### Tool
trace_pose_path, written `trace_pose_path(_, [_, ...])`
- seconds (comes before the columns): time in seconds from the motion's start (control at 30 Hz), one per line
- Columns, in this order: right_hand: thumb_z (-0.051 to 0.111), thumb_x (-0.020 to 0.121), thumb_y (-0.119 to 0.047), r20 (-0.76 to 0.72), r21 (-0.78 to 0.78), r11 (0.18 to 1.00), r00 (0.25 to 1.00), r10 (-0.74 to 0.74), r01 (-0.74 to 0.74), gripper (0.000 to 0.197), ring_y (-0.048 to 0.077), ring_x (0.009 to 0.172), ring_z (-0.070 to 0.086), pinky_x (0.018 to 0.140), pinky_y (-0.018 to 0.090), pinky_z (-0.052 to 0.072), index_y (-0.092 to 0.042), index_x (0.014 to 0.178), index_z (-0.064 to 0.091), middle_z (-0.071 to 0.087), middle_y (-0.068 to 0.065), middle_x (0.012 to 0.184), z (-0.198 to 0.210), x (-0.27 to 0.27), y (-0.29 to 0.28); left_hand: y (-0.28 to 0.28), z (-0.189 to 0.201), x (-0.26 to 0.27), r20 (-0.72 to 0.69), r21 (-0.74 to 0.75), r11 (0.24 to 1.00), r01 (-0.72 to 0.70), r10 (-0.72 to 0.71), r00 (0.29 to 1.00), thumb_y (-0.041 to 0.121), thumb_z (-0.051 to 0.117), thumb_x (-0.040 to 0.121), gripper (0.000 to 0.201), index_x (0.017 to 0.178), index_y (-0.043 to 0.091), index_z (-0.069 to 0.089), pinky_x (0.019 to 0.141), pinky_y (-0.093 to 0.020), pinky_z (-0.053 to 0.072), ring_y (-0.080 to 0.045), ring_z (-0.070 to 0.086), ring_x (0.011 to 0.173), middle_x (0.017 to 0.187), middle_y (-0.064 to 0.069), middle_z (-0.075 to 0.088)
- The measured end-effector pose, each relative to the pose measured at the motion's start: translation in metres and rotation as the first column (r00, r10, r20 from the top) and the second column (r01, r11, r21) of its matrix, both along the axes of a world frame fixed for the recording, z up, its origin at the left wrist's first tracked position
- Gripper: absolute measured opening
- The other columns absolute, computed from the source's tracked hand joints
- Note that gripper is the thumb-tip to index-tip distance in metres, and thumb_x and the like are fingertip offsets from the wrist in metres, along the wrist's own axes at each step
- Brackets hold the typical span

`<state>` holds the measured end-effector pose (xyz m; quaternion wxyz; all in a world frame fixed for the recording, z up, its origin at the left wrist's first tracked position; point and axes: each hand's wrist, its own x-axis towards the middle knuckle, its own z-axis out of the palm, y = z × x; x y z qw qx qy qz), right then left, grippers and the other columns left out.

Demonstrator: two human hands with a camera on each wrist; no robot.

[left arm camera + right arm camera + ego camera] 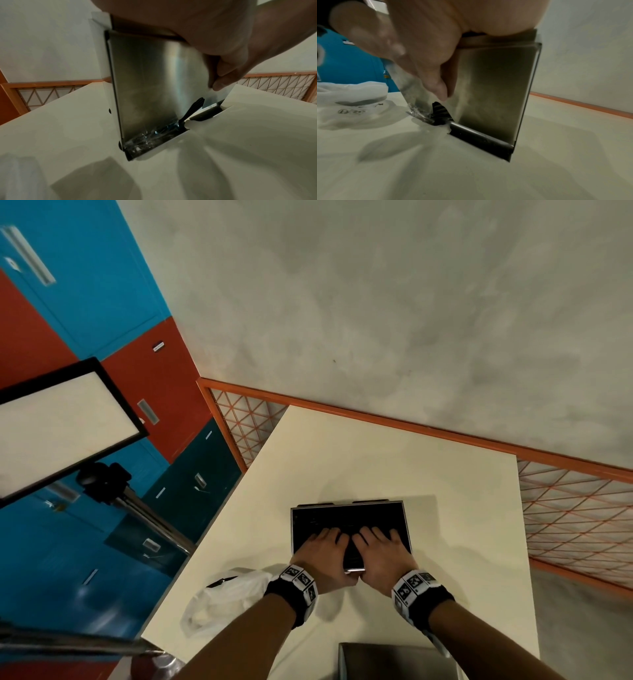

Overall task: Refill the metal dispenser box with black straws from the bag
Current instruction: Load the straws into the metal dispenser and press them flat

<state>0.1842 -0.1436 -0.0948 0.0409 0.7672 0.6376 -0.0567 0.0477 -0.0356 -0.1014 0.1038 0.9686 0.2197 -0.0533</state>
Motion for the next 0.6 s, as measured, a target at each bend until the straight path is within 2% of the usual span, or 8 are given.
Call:
trace_pose_path(0.1, [0.066,0.060,-0.040,0.011,0.031,0.999,1.000,0.024,-0.024,0.053,0.025,0.095,0.055,0.078,0.048,0.044,-0.020,0.109,0.058,0.058,0.001,0.106,0.0005,-0.0002,-0.0034,-0.0024,0.0032,-0.0007,0.019,0.014,1.000,0.019,-0.019,1.000,0.062,0.056,0.073,0.067,0.122,0.016,0.052,0.096,-0.037,0.046,-0.023,0.052,0.114,0.122,-0.003,0.057])
trace_pose_path(0.33, [0.068,0.063,-0.042,0.010,0.044,0.998,0.999,0.038,-0.039,0.047,0.024,0.087,0.056,0.073,0.046,0.043,-0.021,0.103,0.056,0.058,-0.001,0.095,0.0062,-0.0014,-0.0037,-0.0040,0.0020,-0.0044,0.049,0.043,0.998,0.036,-0.038,0.998,0.063,0.061,0.069,0.059,0.103,0.015,0.060,0.072,-0.031,0.054,-0.021,0.062,0.091,0.099,0.000,0.064])
trace_pose_path(0.4, [0.068,0.062,-0.041,-0.003,0.033,0.999,1.000,0.022,-0.022,0.046,0.023,0.084,0.057,0.072,0.045,0.043,-0.022,0.102,0.055,0.059,-0.001,0.091,0.0075,-0.0017,-0.0014,-0.0024,0.0029,-0.0024,0.061,0.057,0.998,0.033,-0.037,0.997,0.063,0.058,0.069,0.058,0.103,0.016,0.059,0.073,-0.032,0.053,-0.021,0.062,0.090,0.098,0.000,0.064])
trace_pose_path(0.5, [0.068,0.060,-0.041,-0.018,0.005,1.000,1.000,0.001,-0.001,0.045,0.022,0.082,0.059,0.072,0.044,0.044,-0.023,0.099,0.055,0.061,-0.003,0.087,0.0092,-0.0018,0.0012,-0.0004,0.0074,0.0001,0.044,0.058,0.998,0.020,-0.023,0.999,0.062,0.053,0.071,0.059,0.108,0.016,0.057,0.080,-0.035,0.051,-0.023,0.060,0.094,0.103,-0.001,0.064])
trace_pose_path(0.6, [0.067,0.058,-0.040,-0.034,-0.005,1.000,0.999,-0.013,0.013,0.046,0.022,0.082,0.060,0.072,0.045,0.045,-0.024,0.100,0.055,0.063,-0.003,0.086,0.0095,-0.0022,0.0009,-0.0010,0.0060,0.0000,0.033,0.060,0.998,0.021,-0.023,0.999,0.061,0.053,0.072,0.060,0.111,0.016,0.056,0.084,-0.036,0.050,-0.023,0.059,0.097,0.105,-0.002,0.064])
